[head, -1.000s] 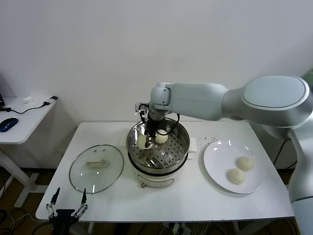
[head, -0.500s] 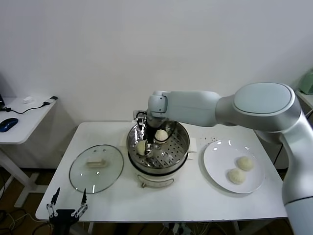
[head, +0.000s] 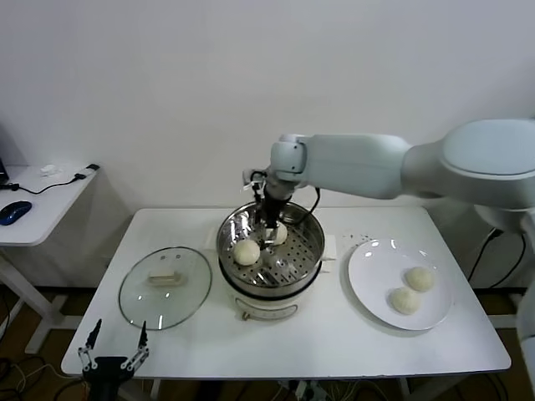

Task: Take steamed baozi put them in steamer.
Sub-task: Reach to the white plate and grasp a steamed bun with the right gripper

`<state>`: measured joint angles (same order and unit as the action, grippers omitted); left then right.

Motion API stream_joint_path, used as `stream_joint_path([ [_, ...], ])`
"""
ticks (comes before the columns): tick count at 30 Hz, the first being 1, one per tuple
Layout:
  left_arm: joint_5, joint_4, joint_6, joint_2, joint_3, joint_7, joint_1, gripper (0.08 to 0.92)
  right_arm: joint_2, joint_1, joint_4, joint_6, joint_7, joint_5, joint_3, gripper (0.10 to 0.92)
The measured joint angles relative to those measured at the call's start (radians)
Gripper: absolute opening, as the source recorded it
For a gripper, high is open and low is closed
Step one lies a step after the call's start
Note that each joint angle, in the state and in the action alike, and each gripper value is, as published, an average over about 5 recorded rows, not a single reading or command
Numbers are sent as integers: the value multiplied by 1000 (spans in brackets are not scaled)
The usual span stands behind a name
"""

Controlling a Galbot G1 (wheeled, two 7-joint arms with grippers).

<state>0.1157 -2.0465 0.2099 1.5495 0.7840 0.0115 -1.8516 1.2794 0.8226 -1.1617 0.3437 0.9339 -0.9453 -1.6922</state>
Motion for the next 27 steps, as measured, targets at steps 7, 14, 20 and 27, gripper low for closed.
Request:
stream_joint_path([
  [7, -2, -1, -13, 0, 9, 2, 15, 823, -219, 75, -120, -44, 56, 103, -32, 823],
  [14, -4, -6, -20, 0, 20, 3, 18, 823, -471, 17, -196, -72, 83, 292, 7, 823],
  [20, 6, -5, -27, 4, 20, 3, 19, 823, -623, -140, -203, -94, 89, 470, 115, 823],
  [27, 12, -1, -34, 8, 23, -1, 26, 823, -697, -360, -166, -111, 82, 630, 269, 823],
])
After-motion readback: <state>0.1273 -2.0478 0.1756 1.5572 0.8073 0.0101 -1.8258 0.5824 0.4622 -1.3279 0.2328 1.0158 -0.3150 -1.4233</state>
